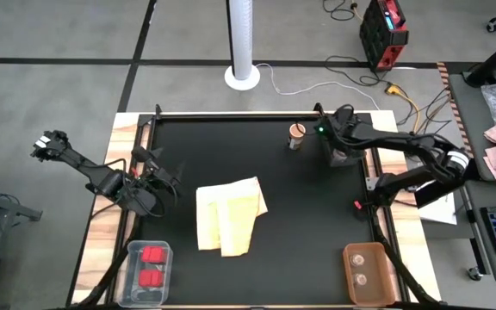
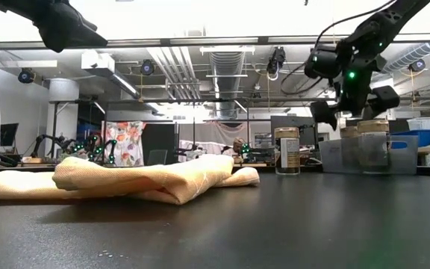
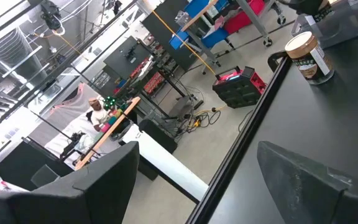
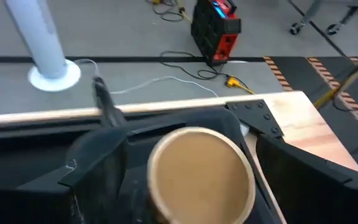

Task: Sort spices by type
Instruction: Put the bottom golden spice bottle into the black bin

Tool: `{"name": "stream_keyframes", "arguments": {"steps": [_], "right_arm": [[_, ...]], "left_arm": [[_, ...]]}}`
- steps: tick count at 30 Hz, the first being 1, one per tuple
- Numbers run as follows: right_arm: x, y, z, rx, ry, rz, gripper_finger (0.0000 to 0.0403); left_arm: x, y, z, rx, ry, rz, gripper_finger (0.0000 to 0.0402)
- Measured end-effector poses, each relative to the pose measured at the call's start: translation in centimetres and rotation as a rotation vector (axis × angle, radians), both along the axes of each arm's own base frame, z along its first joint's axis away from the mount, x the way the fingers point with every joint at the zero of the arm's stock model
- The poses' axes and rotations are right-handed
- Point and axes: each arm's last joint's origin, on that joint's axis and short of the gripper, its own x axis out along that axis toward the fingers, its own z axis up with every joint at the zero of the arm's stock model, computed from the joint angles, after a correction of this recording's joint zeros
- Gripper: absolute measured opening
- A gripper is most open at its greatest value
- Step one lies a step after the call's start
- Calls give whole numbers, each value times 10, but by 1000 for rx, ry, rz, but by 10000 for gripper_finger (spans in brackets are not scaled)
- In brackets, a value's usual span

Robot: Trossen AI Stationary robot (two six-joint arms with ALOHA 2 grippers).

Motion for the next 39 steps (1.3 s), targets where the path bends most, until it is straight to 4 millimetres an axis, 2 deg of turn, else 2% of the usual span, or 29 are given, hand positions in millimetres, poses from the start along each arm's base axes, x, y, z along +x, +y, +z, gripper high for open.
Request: {"name": "stream_keyframes", "arguments": {"steps": [8,13,17,24,27,28,34,39], "right_arm": [[13,5,36,-46,-38,111,334],[27,3,55,101,-160,344,306],[28,1,69,252,-275,418,247],[16,3,82,419,-150,342,94],[16,4,83,431,-129,353,29],[16,4,83,432,-124,359,20],[16,0,75,458,-99,340,10],[22,-8,59,502,-47,318,9]], "left_arm": [[0,0,0,0,0,0,311],[0,0,0,0,0,0,311],[0,0,0,-1,-1,0,311],[0,0,0,-2,-2,0,311],[0,0,0,-2,-3,0,311],[0,0,0,-2,-2,0,311],[0,0,0,-2,-3,0,311],[0,0,0,-4,-6,0,311]]}}
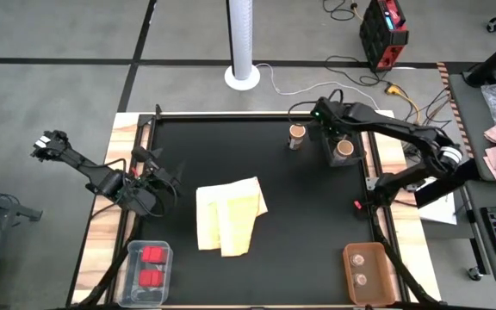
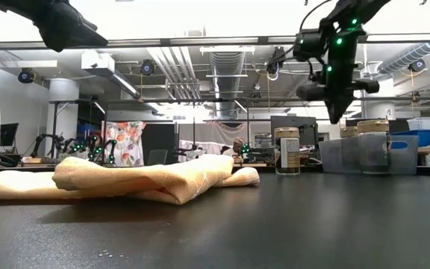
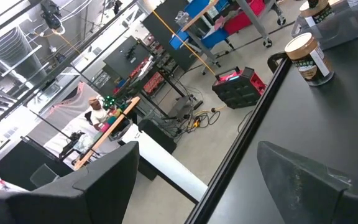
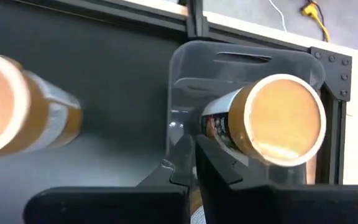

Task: Sort spices by type
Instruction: Put the bottom golden spice bottle into the black bin, then put the golden spice bottle into the black bin

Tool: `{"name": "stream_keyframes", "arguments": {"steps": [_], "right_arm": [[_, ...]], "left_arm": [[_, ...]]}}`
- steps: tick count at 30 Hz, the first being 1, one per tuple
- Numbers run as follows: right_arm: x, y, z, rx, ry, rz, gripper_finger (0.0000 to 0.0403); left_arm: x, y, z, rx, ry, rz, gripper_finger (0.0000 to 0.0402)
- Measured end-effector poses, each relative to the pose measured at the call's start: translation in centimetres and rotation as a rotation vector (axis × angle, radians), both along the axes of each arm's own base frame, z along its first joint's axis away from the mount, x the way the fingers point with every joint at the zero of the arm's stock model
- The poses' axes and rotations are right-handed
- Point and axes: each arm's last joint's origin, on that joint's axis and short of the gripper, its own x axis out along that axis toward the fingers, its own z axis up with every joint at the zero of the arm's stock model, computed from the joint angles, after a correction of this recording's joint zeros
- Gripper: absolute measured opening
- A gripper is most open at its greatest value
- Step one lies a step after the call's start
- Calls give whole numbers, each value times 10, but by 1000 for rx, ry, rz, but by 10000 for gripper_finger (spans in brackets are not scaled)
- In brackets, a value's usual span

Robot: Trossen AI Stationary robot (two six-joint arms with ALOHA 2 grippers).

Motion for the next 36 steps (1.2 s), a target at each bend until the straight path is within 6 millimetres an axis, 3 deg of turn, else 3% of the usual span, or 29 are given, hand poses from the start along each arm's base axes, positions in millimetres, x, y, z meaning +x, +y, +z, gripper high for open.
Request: {"name": "stream_keyframes", "arguments": {"steps": [10,20,24,30,36], "right_arm": [[3,-24,-18,8,130,-56,9],[-3,-28,-18,-4,200,-80,9],[3,-27,-8,-21,185,-49,10],[31,-16,15,-80,98,106,13],[53,-8,30,-23,-89,286,23]], "left_arm": [[0,0,0,1,2,0,311],[0,0,0,2,2,0,311],[0,0,0,2,3,0,311],[0,0,0,2,2,0,311],[0,0,0,2,2,0,311]]}}
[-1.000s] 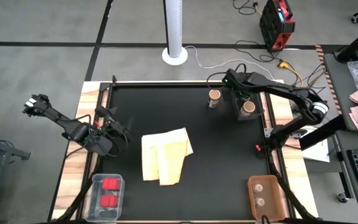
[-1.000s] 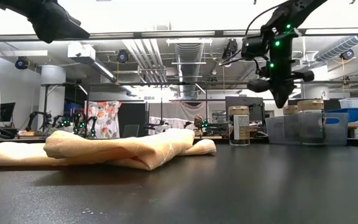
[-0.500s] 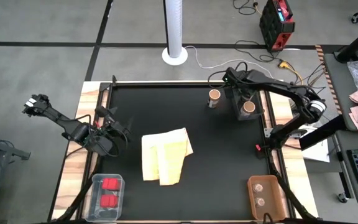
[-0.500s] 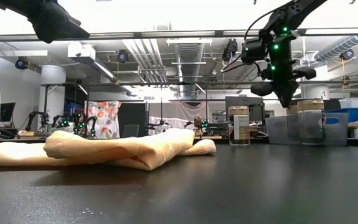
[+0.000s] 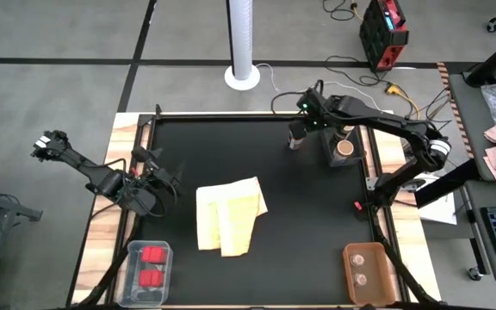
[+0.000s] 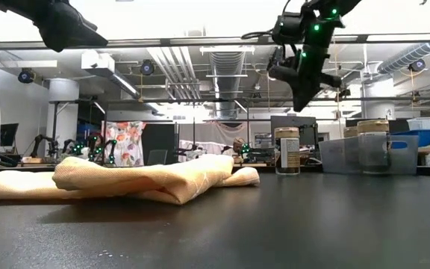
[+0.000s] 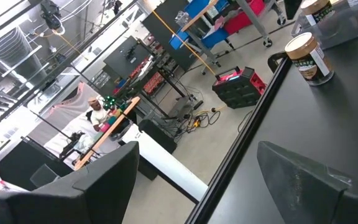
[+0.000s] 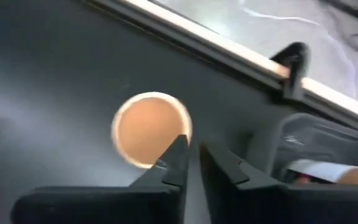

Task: Sort spices by type
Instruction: Put the golden spice bottle into the black bin

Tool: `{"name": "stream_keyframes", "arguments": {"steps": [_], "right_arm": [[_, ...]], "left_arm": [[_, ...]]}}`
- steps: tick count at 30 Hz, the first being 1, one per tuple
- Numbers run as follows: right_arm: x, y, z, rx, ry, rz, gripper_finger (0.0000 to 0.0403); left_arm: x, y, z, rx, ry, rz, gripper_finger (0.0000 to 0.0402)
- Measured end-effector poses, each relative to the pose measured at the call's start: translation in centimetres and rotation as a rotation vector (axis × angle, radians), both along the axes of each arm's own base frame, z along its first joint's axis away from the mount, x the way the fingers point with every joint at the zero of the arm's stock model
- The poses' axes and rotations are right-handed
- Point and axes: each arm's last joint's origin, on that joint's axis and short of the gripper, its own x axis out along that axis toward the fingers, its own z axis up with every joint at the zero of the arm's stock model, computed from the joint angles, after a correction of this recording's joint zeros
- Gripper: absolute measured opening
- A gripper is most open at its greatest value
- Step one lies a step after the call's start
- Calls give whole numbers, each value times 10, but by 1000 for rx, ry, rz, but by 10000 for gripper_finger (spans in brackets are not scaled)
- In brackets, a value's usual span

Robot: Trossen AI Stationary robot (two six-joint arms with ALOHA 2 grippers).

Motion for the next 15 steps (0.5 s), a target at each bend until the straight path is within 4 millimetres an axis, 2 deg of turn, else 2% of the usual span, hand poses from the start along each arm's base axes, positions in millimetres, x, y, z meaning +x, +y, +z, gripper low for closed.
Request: {"name": "stream_keyframes", "arguments": {"steps": [5,11,15], "right_arm": [[4,0,5,35,-74,20,88],[11,3,2,48,-102,-5,212],[22,2,-12,70,-83,-3,287]], "left_arm": [[0,0,0,0,0,0,311],[0,0,0,0,-1,0,311],[0,0,0,-1,-1,0,311]]}}
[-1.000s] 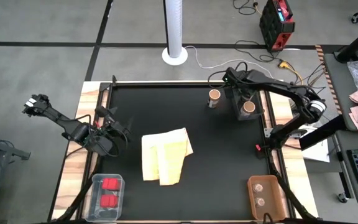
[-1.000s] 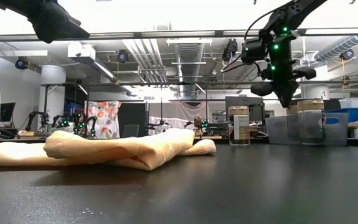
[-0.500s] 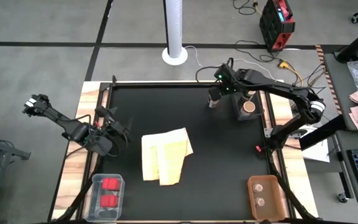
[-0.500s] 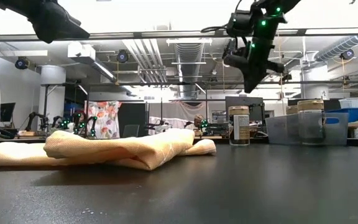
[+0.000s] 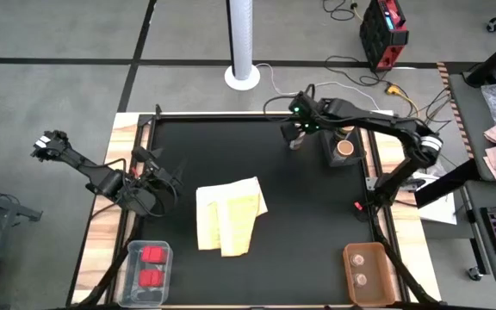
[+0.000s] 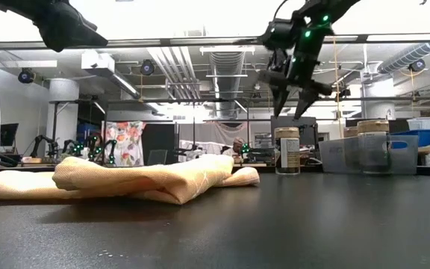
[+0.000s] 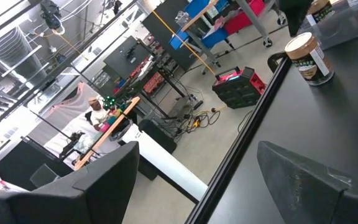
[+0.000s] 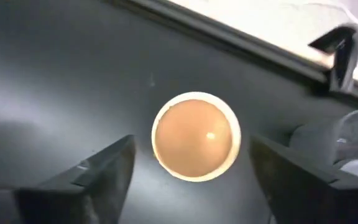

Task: Sort spices by type
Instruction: Put the golden spice bottle into the black bin

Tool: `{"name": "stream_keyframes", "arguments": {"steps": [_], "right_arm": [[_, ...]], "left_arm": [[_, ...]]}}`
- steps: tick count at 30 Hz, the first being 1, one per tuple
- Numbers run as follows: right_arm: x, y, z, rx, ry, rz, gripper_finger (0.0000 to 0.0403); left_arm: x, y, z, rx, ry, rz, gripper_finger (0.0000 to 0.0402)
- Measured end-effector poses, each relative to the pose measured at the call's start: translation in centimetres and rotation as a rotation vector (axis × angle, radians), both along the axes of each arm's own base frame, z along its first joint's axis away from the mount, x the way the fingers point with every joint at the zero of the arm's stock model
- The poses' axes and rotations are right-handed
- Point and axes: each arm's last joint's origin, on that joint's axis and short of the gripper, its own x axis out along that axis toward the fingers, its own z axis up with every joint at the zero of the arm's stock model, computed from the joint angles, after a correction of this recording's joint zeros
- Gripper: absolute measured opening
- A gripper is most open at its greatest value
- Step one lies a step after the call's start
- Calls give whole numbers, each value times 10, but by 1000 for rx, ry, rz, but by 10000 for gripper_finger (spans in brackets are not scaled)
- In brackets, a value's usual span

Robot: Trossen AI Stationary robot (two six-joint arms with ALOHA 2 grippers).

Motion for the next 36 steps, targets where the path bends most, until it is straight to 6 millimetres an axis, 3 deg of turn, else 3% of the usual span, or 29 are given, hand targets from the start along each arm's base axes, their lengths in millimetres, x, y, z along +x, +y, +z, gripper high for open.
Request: {"name": "stream_keyframes", "arguments": {"steps": [4,8,20,26,29,36], "right_arm": [[10,-7,-13,38,23,-43,337],[17,-14,-19,61,49,-65,359],[28,-19,-45,141,111,-70,328],[28,-19,-45,142,106,-78,268],[26,-18,-42,155,97,-72,268],[5,1,-4,176,58,-62,268]], "left_arm": [[0,0,0,0,0,0,311],[0,0,0,0,0,0,311],[0,0,0,0,0,0,311],[0,0,0,0,0,0,311],[0,0,0,0,0,0,311],[0,0,0,0,0,0,311]]}}
